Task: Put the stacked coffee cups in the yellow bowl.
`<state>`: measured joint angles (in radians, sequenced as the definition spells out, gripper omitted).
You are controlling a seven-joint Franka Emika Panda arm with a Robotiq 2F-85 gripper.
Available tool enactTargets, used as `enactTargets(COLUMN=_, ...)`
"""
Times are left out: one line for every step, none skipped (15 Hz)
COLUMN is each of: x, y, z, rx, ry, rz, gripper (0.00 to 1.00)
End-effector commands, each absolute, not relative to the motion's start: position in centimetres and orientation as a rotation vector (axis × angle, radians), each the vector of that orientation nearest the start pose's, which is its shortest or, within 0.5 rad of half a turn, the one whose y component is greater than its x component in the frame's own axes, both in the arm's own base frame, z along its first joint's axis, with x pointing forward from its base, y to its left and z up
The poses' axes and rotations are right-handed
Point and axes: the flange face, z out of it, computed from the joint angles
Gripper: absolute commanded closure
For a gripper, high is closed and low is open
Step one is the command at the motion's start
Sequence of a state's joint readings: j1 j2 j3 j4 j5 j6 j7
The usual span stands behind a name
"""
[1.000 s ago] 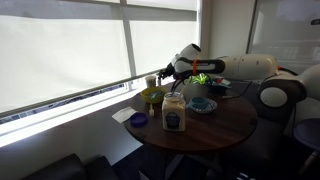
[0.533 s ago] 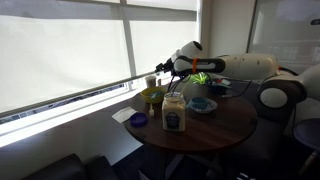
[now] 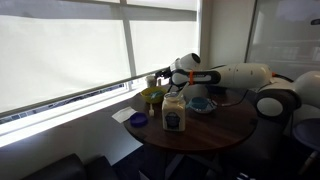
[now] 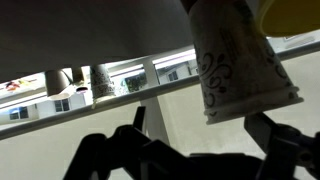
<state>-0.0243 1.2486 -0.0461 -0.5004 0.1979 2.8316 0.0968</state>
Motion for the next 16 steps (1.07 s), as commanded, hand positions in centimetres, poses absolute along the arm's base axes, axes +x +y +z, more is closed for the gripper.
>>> enactTargets(x=85.4, y=-3.6, z=38.7, rx=-2.578, ry=0.41, rz=-1.555, gripper=0.06)
enactTargets(x=85.4, y=-3.6, z=38.7, rx=-2.584, ry=0.422, rz=-1.557, gripper=0.26)
enactTargets(x=85.4, y=-3.7, z=38.7, rx=-2.587, ry=0.439, rz=-1.553, gripper=0.32)
enactTargets(x=85.4, y=-3.6, z=38.8, rx=-2.588, ry=0.452, rz=-1.554, gripper=0.41)
enactTargets(x=85.4, y=-3.6, z=38.9, rx=-2.587, ry=0.461, rz=-1.554, gripper=0.48)
enactTargets(x=85.4, y=-3.5, z=39.1, rx=-2.585, ry=0.472, rz=-1.551, gripper=0.55)
enactTargets(x=85.4, y=-3.5, z=39.2, rx=-2.583, ry=0.479, rz=-1.549, gripper=0.62)
enactTargets(x=85.4, y=-3.5, z=39.2, rx=-2.581, ry=0.485, rz=-1.549, gripper=0.69)
enactTargets(x=85.4, y=-3.4, z=39.3, rx=-2.579, ry=0.492, rz=-1.543, gripper=0.77)
enactTargets(x=85.4, y=-3.3, z=39.3, rx=-2.578, ry=0.496, rz=-1.538, gripper=0.83)
enactTargets(x=85.4, y=-3.2, z=39.4, rx=-2.577, ry=0.498, rz=-1.533, gripper=0.89)
enactTargets(x=85.4, y=-3.1, z=39.5, rx=-2.576, ry=0.498, rz=-1.528, gripper=0.97)
enactTargets(x=85.4, y=-3.0, z=39.6, rx=-2.575, ry=0.499, rz=-1.525, gripper=1.0)
enactTargets(x=85.4, y=-2.9, z=40.0, rx=-2.569, ry=0.499, rz=-1.53, gripper=1.0)
enactTargets(x=85.3, y=-2.8, z=40.8, rx=-2.558, ry=0.497, rz=-1.546, gripper=1.0)
enactTargets(x=85.2, y=-2.7, z=41.8, rx=-2.546, ry=0.496, rz=-1.564, gripper=1.0)
